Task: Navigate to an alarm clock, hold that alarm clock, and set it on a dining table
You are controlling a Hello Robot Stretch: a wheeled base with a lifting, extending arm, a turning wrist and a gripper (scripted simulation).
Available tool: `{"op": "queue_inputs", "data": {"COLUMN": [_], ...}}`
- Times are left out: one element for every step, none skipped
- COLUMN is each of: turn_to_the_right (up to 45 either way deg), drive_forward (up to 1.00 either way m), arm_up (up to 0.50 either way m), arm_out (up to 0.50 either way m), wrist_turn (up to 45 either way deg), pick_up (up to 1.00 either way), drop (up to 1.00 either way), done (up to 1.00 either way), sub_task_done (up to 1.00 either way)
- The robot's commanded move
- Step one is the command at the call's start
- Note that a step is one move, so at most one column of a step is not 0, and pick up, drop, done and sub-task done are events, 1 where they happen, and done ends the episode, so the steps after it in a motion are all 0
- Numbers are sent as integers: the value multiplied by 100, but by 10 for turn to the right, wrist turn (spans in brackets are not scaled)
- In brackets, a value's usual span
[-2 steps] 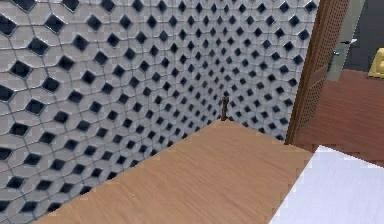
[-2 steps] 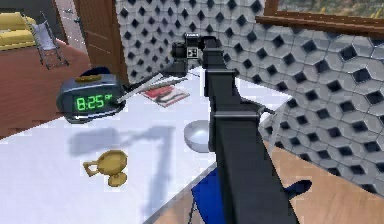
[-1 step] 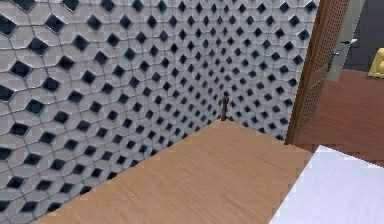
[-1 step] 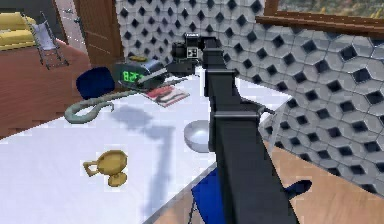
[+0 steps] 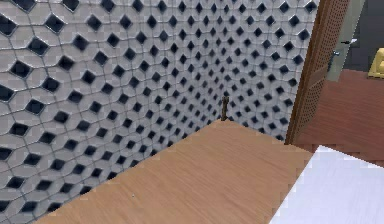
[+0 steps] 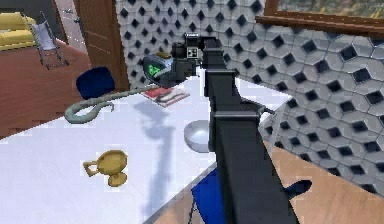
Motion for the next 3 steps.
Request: {"op": "queue_inputs", "data": {"turn_to_the_right": [0, 0, 0], "drive_forward": [0, 0, 0], "arm_up": [-4, -32, 0], "arm_out": [0, 0, 0], "wrist_turn": [0, 0, 0], "pick_up": [0, 0, 0], "drop": [0, 0, 100], "done": [0, 0, 0], "sub_task_done": [0, 0, 0]}}
